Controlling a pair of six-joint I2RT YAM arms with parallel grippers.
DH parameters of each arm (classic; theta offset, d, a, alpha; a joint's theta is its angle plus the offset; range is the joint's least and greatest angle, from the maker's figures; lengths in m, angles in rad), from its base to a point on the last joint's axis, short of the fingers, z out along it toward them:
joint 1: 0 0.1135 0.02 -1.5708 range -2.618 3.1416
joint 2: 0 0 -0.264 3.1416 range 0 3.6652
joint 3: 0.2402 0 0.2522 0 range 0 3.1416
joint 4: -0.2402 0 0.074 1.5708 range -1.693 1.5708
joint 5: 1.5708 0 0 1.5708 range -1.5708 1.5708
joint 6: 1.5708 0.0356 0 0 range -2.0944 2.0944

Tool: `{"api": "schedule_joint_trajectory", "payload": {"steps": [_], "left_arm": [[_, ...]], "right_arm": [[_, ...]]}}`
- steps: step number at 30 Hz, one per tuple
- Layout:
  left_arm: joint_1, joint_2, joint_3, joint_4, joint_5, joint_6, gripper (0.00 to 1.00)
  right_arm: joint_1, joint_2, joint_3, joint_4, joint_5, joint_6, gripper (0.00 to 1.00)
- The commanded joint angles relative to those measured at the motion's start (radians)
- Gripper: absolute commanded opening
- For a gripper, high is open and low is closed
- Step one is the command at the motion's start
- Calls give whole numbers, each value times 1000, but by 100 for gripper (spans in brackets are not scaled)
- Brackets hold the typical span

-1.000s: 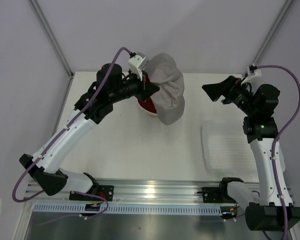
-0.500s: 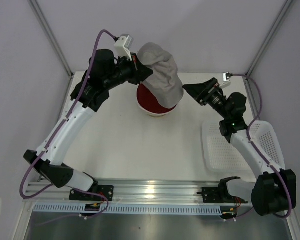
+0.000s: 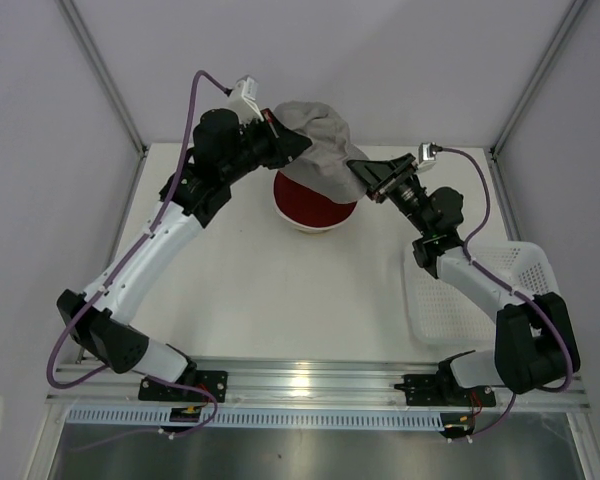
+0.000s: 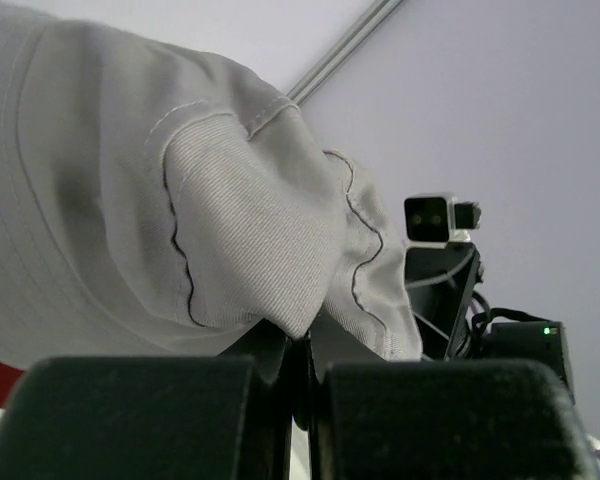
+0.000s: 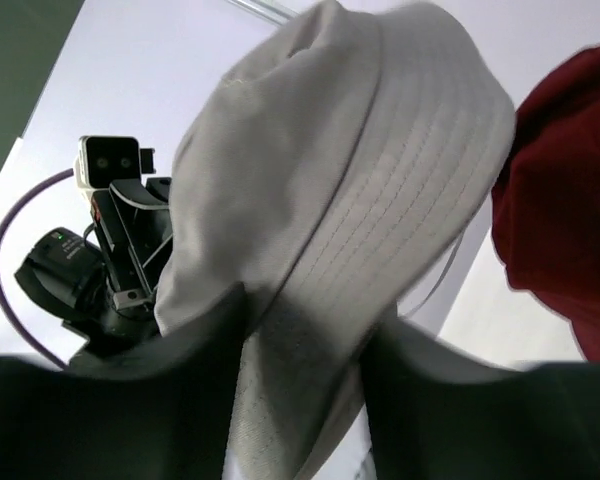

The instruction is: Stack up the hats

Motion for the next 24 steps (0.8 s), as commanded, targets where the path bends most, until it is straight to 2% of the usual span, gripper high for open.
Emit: {"api": "schedule_joint_trajectory", "payload": {"steps": [1,2,3,4,6,10,13,18,24], "left_arm": [[7,-36,-14,58,-30,-25,1],[12,-34,-16,52,-35,-20,1],[26,-31,-16,49,-41,-17,1],[33,-30,-19,49,-44,-13,1],[53,-20,-22,52,-52,0,1],[69,6,-16,49,-56,26,1],[72,44,-11,30,-72,41,1],[78,104,-3,-10,-35,49,1],[78,147,-25,-28,-10,53,1]], "right_arm": [[8,27,84,78,44,5,37],[8,32,104,54,46,-18,27],[7,46,146,-21,50,-74,11],[7,53,173,-70,59,-105,1],[4,93,246,-148,56,-183,0],[-13,188,344,-196,26,-237,0],[-41,257,378,-201,-14,-224,0],[-91,354,349,-103,-72,-121,0],[-113,343,289,-104,-86,-155,0]]}}
